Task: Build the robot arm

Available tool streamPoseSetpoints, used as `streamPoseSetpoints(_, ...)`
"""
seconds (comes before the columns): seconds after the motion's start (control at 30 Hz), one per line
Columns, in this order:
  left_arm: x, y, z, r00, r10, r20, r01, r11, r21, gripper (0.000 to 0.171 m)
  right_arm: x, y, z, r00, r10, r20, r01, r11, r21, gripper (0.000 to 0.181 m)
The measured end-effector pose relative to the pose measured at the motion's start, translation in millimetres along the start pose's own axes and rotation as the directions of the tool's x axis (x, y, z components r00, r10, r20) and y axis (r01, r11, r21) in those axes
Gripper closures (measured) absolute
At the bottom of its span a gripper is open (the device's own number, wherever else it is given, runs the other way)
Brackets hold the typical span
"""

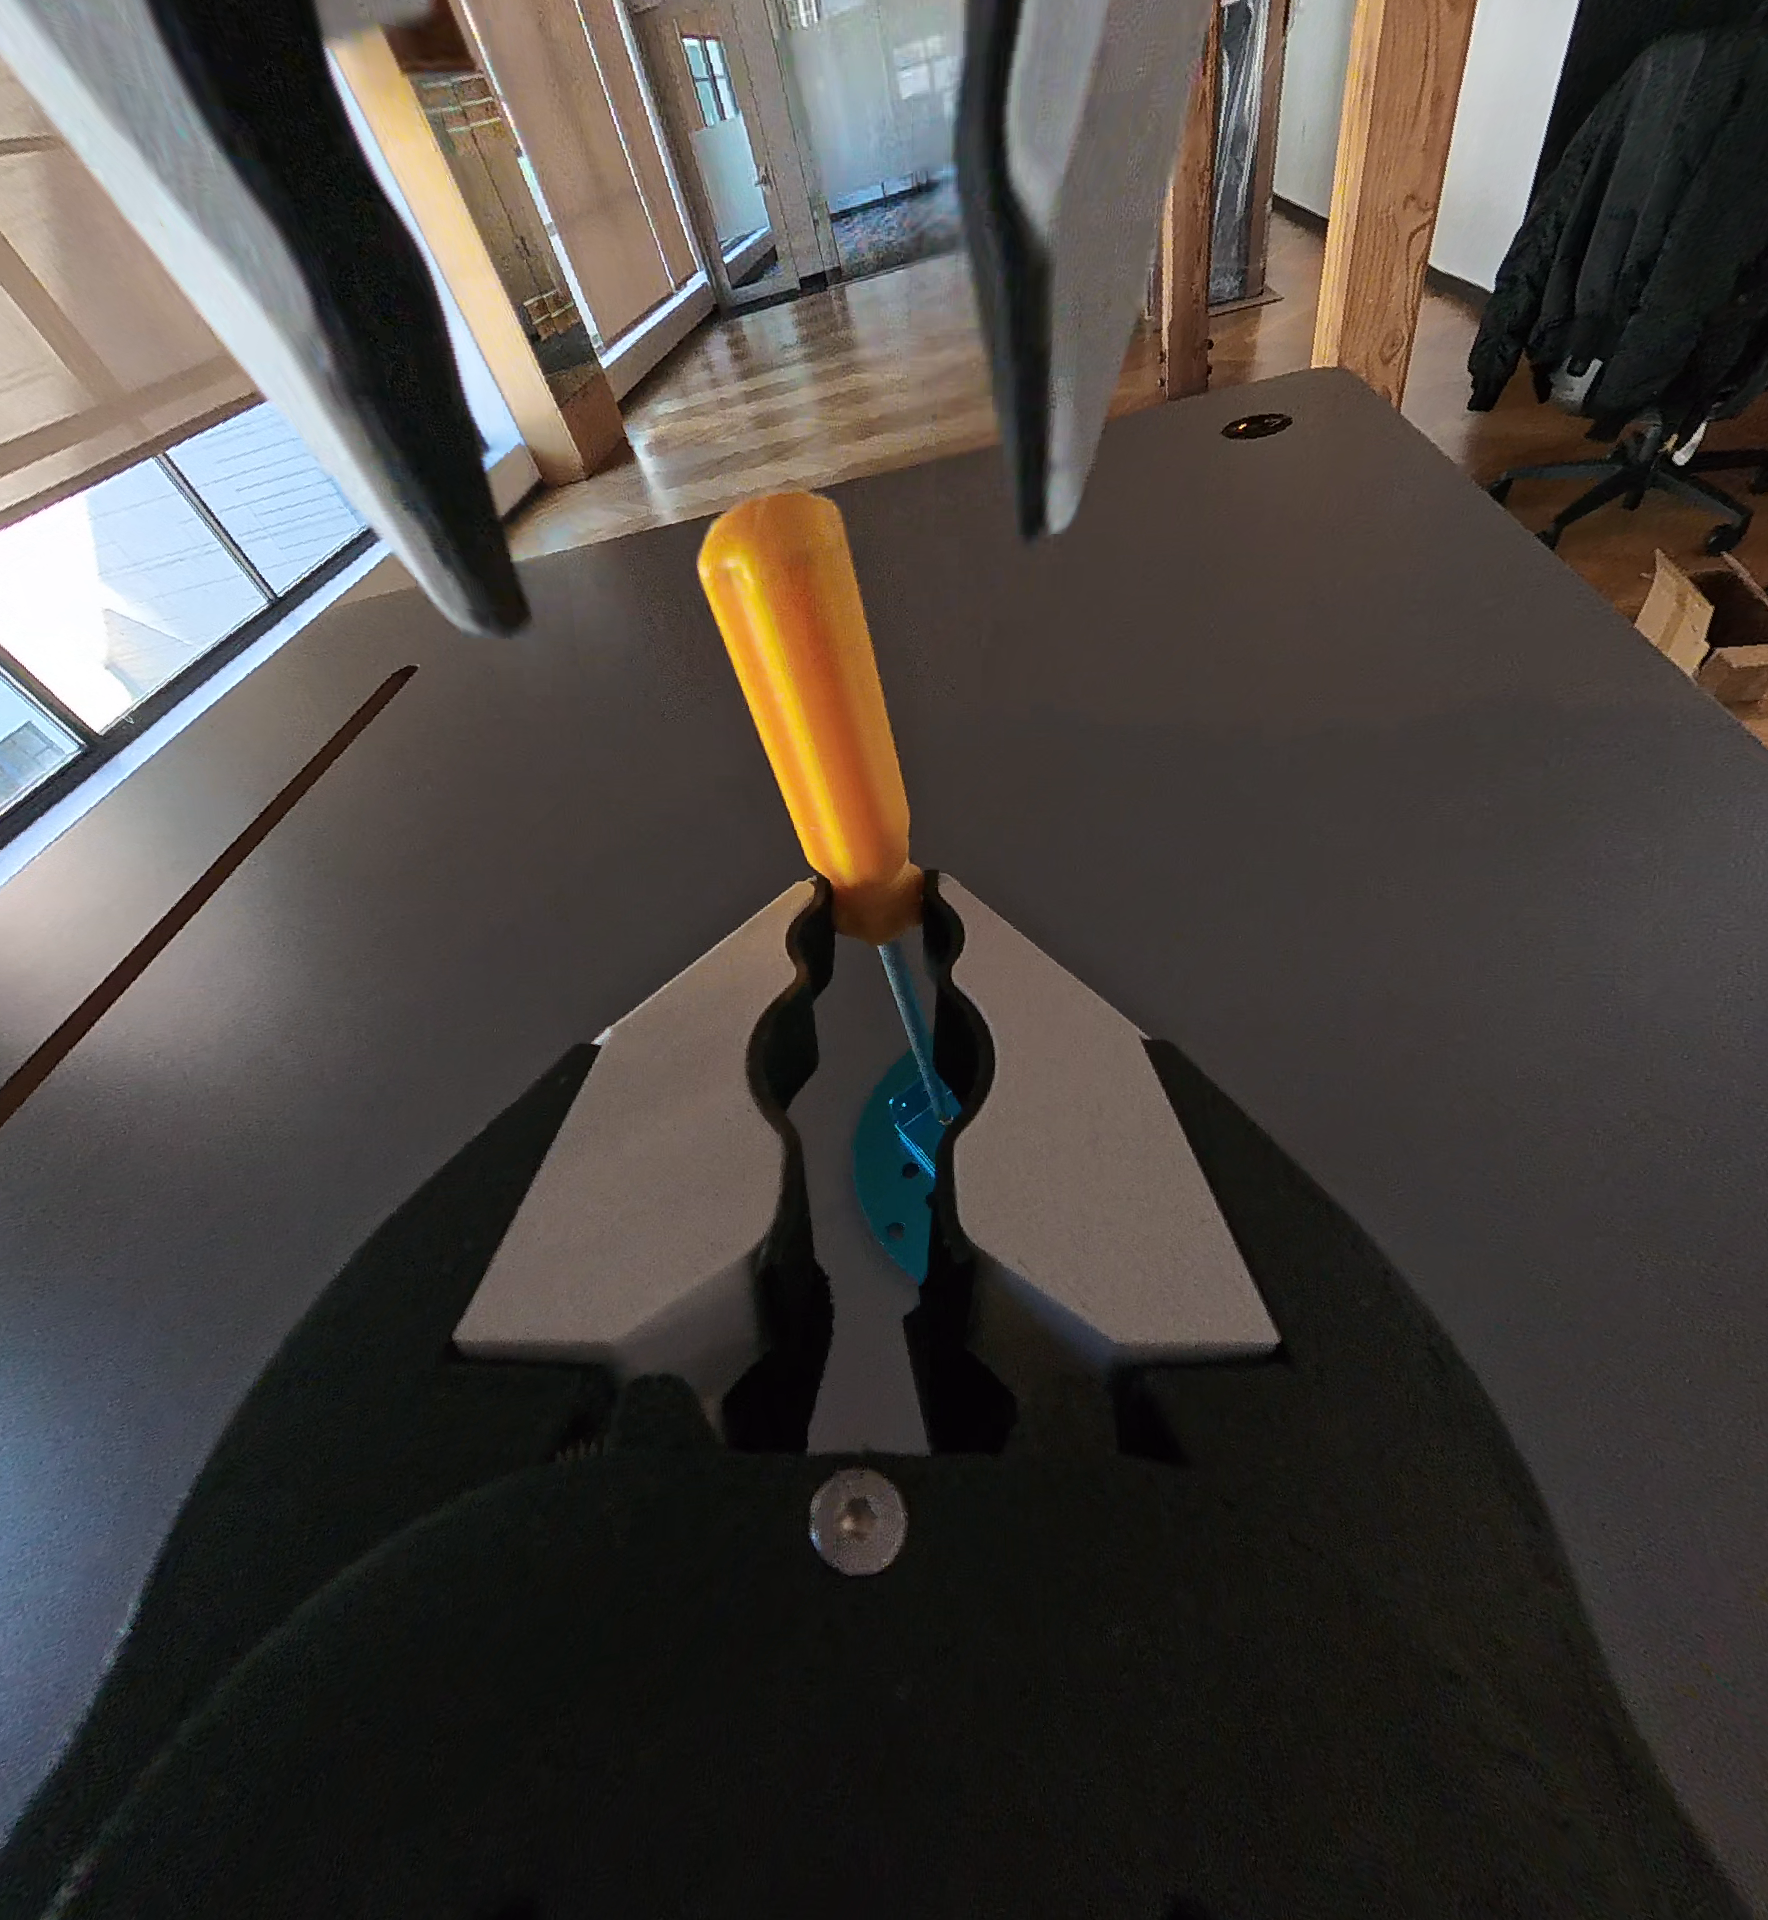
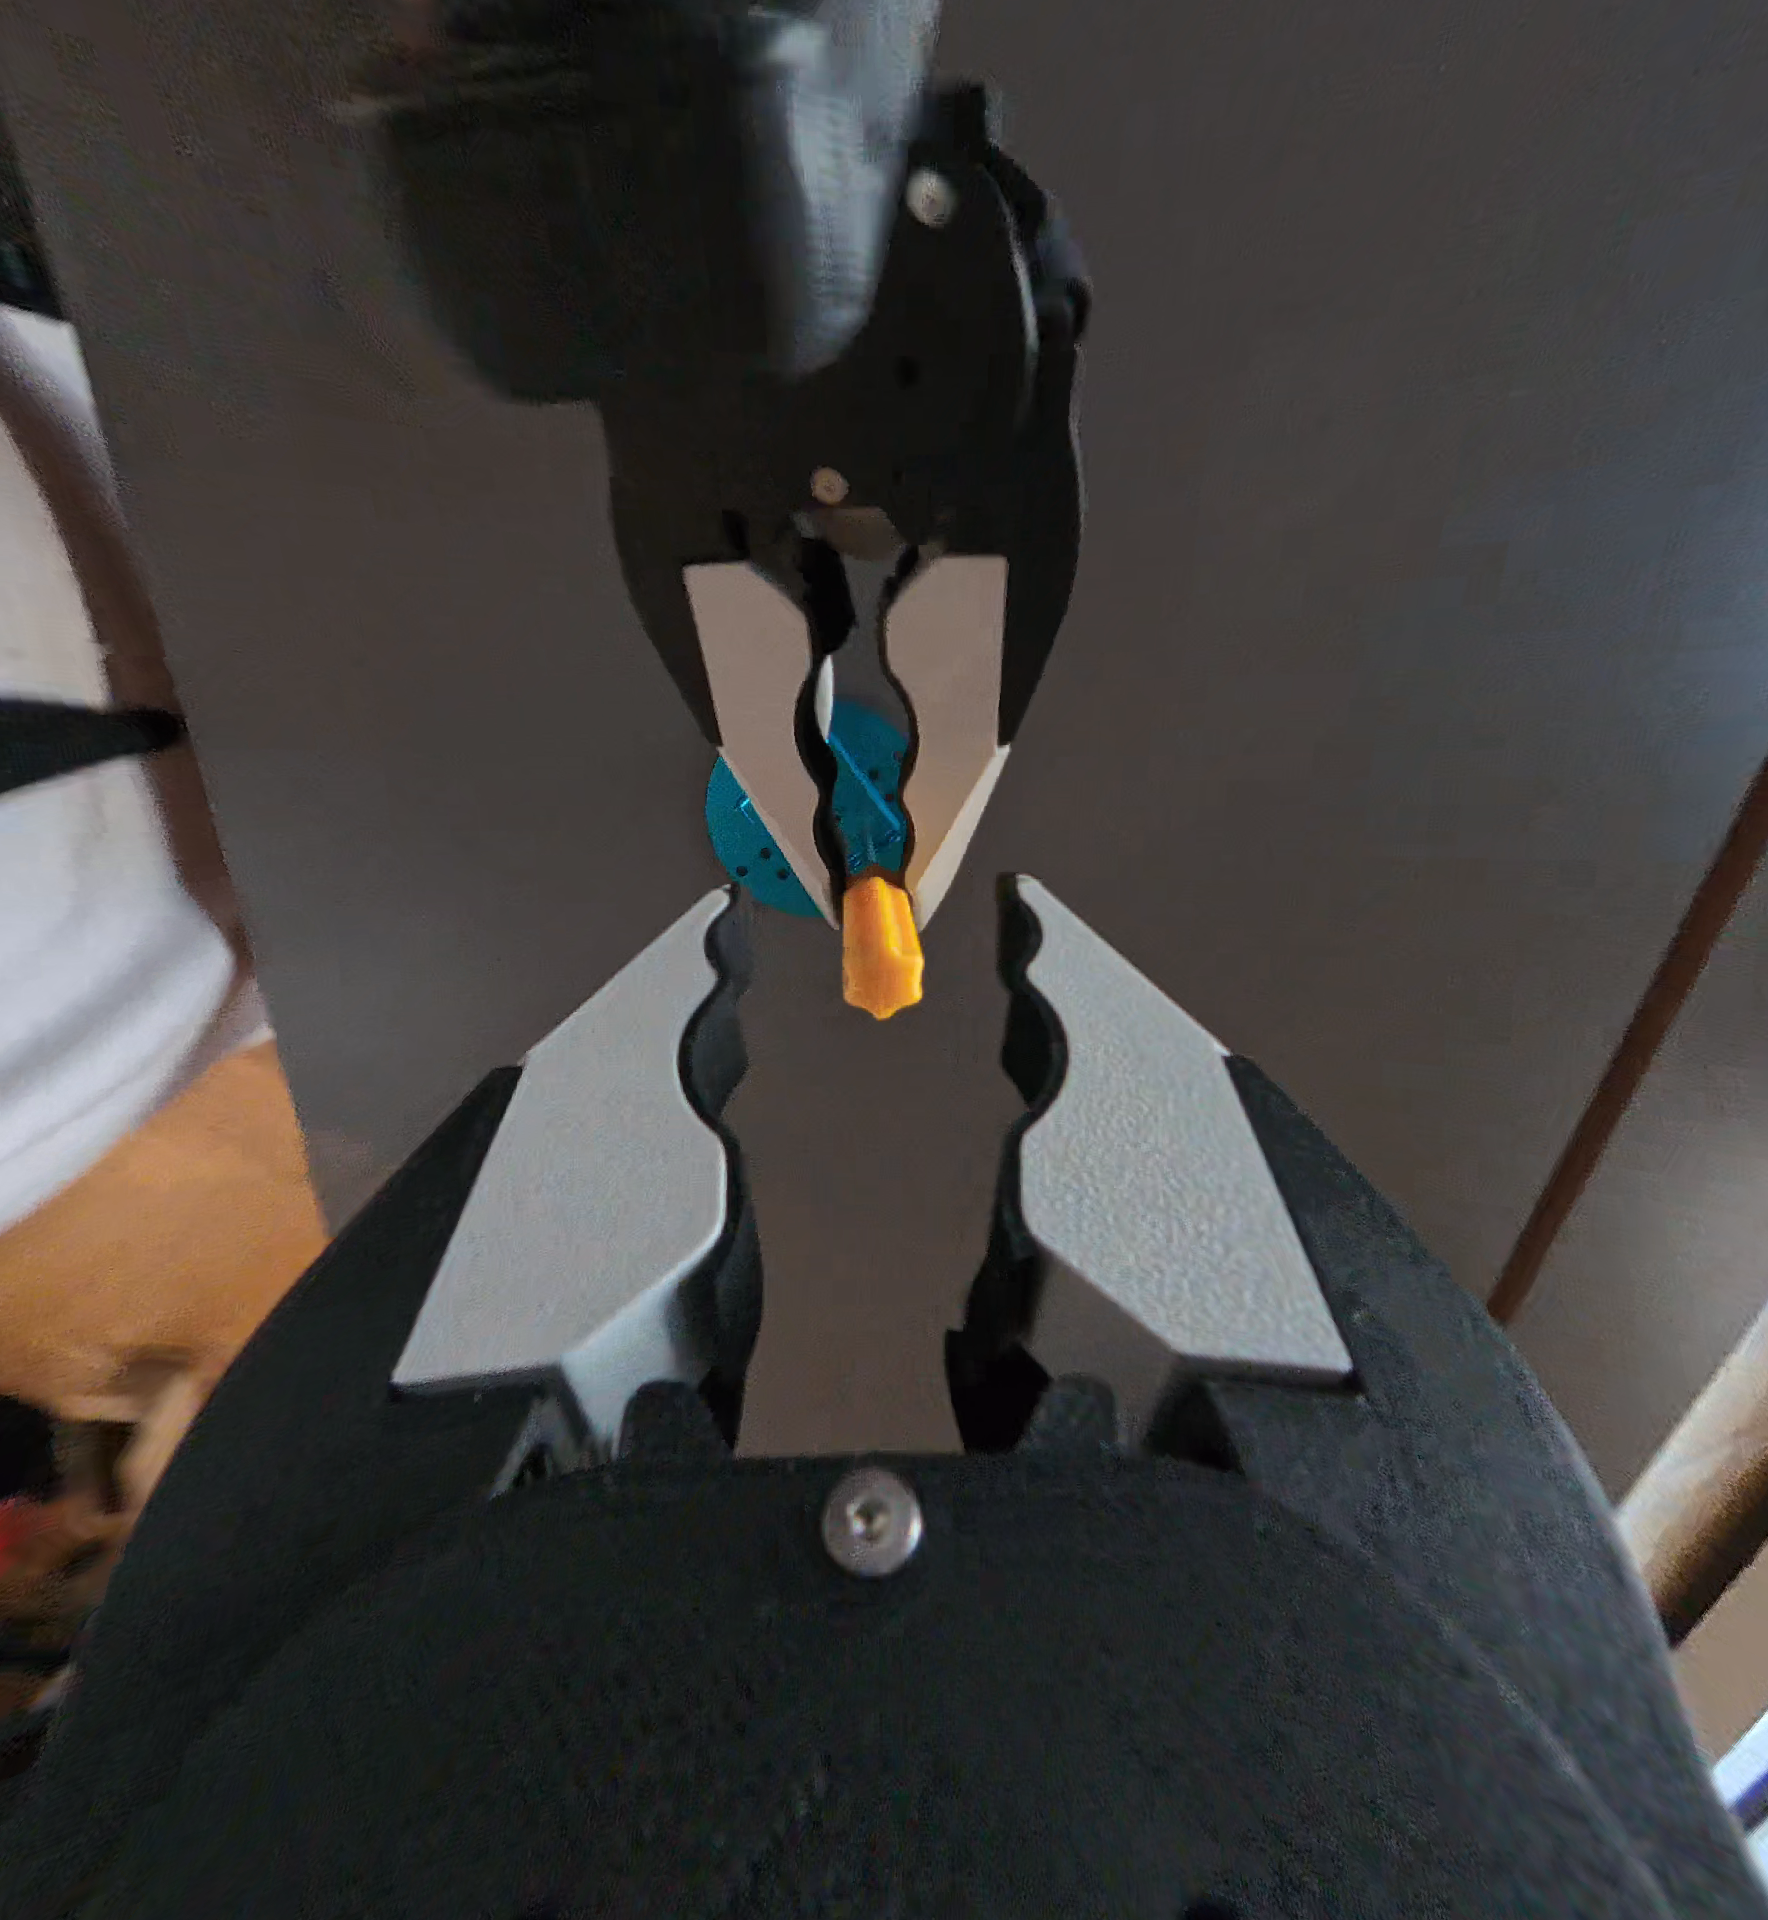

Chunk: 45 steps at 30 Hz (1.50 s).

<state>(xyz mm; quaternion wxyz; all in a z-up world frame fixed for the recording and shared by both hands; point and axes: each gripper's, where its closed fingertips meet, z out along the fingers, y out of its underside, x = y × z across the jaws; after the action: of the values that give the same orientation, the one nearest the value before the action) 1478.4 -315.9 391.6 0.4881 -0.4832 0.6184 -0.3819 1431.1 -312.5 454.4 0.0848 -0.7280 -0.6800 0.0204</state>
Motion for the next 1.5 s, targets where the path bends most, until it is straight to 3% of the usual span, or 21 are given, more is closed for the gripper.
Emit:
streamPoseSetpoints(0.13, 0, 0, 1, 1.000, -0.001, -0.005, 0.001, 1.000, 0.001, 0.157, 0, 13, -6, 0.941, -0.329, -0.082, 0.333, 0.942, 0.046, 0.115)
streamPoseSetpoints(0.23, 2, -1, 2, 1.000, 0.009, -0.012, -0.009, 1.000, -0.002, 0.157, 1, 21, 4, 0.930, -0.363, -0.063, 0.364, 0.931, -0.001, 0.127)
streamPoseSetpoints(0.27, 2, -1, 2, 1.000, 0.012, -0.013, -0.012, 1.000, -0.003, 0.157, 0, 24, 6, 0.926, -0.374, -0.045, 0.373, 0.927, -0.027, 0.145)
streamPoseSetpoints(0.33, 2, -1, 2, 1.000, 0.012, -0.016, -0.012, 1.000, -0.004, 0.157, -2, 29, 9, 0.919, -0.394, -0.018, 0.392, 0.917, -0.070, 0.161)
streamPoseSetpoints(0.4, 3, -1, 2, 1.000, 0.016, -0.018, -0.016, 1.000, -0.008, 0.157, -2, 28, 10, 0.918, -0.396, -0.025, 0.393, 0.916, -0.083, 0.163)
streamPoseSetpoints(0.47, 4, -1, 2, 1.000, 0.023, -0.016, -0.023, 1.000, -0.012, 0.157, -3, 28, 10, 0.932, -0.361, -0.019, 0.358, 0.929, -0.093, 0.164)
streamPoseSetpoints(0.57, 4, -1, 2, 1.000, 0.020, -0.015, -0.020, 1.000, -0.015, 0.157, -3, 32, 10, 0.992, -0.125, 0.014, 0.126, 0.982, -0.138, 0.165)
streamPoseSetpoints(0.7, 3, 0, 2, 1.000, 0.019, -0.018, -0.019, 1.000, -0.014, 0.157, -5, 34, 11, 0.988, 0.154, 0.007, -0.150, 0.973, -0.173, 0.166)
streamPoseSetpoints(0.83, 3, 0, 2, 1.000, 0.020, -0.020, -0.020, 1.000, -0.014, 0.157, 0, 33, 13, 0.989, -0.141, -0.049, 0.132, 0.978, -0.162, 0.151)
streamPoseSetpoints(0.9, 4, 0, 2, 1.000, 0.021, -0.022, -0.021, 1.000, -0.013, 0.157, -1, 31, 14, 0.967, -0.245, -0.066, 0.232, 0.959, -0.162, 0.160)
streamPoseSetpoints(0.97, 5, -1, 2, 0.999, 0.025, -0.028, -0.026, 1.000, -0.013, 0.157, -4, 31, 16, 0.966, -0.254, -0.056, 0.242, 0.957, -0.162, 0.163)
streamPoseSetpoints(1.1, 5, -1, 3, 0.999, 0.030, -0.014, -0.030, 0.999, -0.016, 0.156, -5, 35, 16, 1.000, -0.004, -0.011, 0.001, 0.980, -0.198, 0.165)
streamPoseSetpoints(1.2, 3, 0, 1, 1.000, 0.021, -0.016, -0.021, 1.000, -0.017, 0.156, -5, 32, 17, 0.949, 0.315, -0.007, -0.311, 0.935, -0.172, 0.165)
streamPoseSetpoints(1.23, 4, 0, 1, 1.000, 0.021, -0.022, -0.021, 1.000, -0.016, 0.156, -9, 33, 17, 0.932, 0.361, 0.024, -0.351, 0.918, -0.184, 0.165)
streamPoseSetpoints(1.3, 5, 0, 2, 0.999, 0.031, -0.018, -0.032, 0.999, -0.021, 0.156, -8, 33, 17, 0.964, 0.262, 0.039, -0.251, 0.950, -0.186, 0.165)
streamPoseSetpoints(1.37, 5, 0, 2, 0.999, 0.031, -0.022, -0.032, 0.999, -0.021, 0.156, -3, 34, 19, 0.998, 0.063, -0.008, -0.064, 0.982, -0.180, 0.155)
streamPoseSetpoints(1.43, 5, 0, 2, 0.999, 0.026, -0.025, -0.026, 1.000, -0.017, 0.156, -3, 37, 21, 0.995, -0.098, -0.030, 0.090, 0.975, -0.203, 0.162)
streamPoseSetpoints(1.5, 5, 0, 1, 0.999, 0.027, -0.024, -0.027, 0.999, -0.019, 0.156, -2, 36, 22, 0.995, -0.084, -0.049, 0.073, 0.977, -0.200, 0.165)
